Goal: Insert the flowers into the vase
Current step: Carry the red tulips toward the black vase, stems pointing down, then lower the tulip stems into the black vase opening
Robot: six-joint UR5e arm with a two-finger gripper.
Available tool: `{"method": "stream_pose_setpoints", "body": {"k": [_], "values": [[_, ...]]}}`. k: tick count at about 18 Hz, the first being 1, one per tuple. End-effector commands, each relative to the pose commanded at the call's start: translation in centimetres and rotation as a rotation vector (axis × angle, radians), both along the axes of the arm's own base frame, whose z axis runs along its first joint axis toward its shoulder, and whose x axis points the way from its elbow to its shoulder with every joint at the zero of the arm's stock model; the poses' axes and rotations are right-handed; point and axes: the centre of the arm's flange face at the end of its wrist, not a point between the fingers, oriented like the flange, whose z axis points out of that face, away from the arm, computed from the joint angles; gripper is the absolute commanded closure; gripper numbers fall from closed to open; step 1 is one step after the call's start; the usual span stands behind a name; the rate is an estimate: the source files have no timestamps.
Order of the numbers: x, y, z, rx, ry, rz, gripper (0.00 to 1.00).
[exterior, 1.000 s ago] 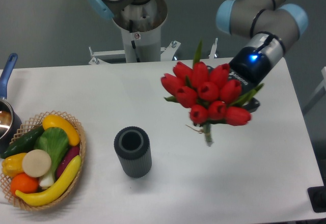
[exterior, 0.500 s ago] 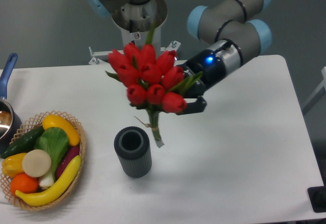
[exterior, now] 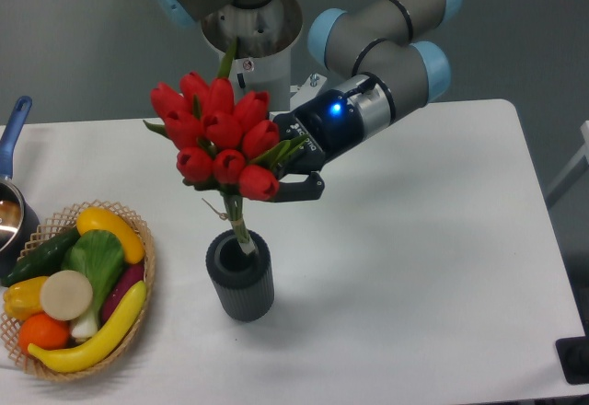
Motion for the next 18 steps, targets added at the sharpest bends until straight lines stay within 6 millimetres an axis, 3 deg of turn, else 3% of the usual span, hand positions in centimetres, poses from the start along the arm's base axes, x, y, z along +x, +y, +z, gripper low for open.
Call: {"method": "stream_pose_setpoints", "body": {"k": [4,14,18], "values": [[-0.1,0.3,-0.8,-0.004,-0.001,-0.001,0.66],[0.0,1.2,-6.7,-0.019,-0.021,-0.010,0.65],[0.0,0.8,-8.0,-0.026,-0.031,-0.001,0.65]]}}
